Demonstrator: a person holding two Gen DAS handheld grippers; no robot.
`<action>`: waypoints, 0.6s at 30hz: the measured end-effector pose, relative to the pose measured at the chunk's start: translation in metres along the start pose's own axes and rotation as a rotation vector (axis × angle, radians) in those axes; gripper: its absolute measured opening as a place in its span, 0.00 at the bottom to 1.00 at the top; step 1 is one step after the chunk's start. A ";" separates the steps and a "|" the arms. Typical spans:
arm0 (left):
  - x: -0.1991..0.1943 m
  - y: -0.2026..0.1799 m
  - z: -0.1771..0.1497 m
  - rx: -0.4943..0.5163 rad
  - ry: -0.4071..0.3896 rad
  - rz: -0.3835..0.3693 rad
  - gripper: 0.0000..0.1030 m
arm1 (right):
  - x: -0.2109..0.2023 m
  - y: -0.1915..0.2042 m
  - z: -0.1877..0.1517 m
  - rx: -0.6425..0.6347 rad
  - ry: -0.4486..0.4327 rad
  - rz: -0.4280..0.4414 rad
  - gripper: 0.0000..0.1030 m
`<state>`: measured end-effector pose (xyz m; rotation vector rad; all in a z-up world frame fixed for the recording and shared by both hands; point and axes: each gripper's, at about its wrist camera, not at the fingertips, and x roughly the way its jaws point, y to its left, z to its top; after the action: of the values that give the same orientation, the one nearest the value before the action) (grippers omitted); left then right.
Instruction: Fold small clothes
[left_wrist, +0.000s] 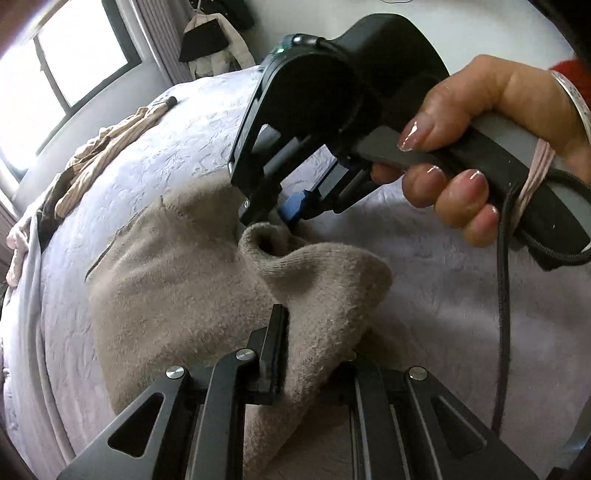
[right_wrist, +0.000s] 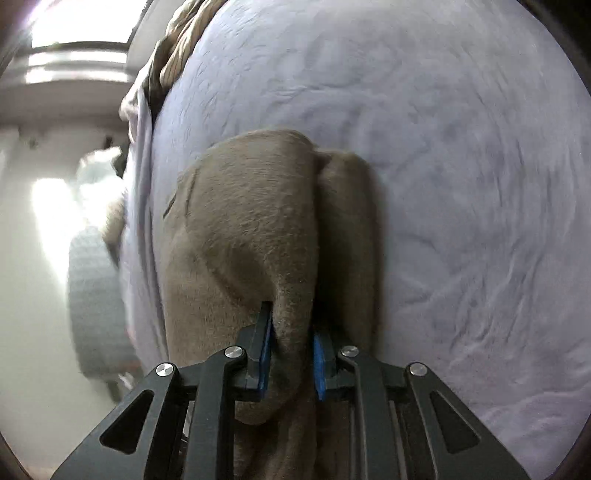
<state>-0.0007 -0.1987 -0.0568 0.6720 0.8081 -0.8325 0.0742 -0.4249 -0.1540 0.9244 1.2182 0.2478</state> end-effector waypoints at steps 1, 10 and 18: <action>-0.001 -0.001 0.000 0.004 0.002 0.001 0.14 | -0.003 -0.005 -0.001 0.012 -0.016 0.025 0.20; -0.013 0.018 0.008 -0.045 0.019 -0.031 0.84 | -0.014 0.007 -0.011 -0.017 -0.040 -0.008 0.20; -0.050 0.052 -0.015 -0.143 -0.005 -0.049 0.91 | -0.027 0.008 -0.019 0.020 -0.083 0.016 0.25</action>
<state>0.0168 -0.1424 -0.0133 0.5256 0.8738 -0.8116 0.0500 -0.4276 -0.1299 0.9529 1.1391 0.2089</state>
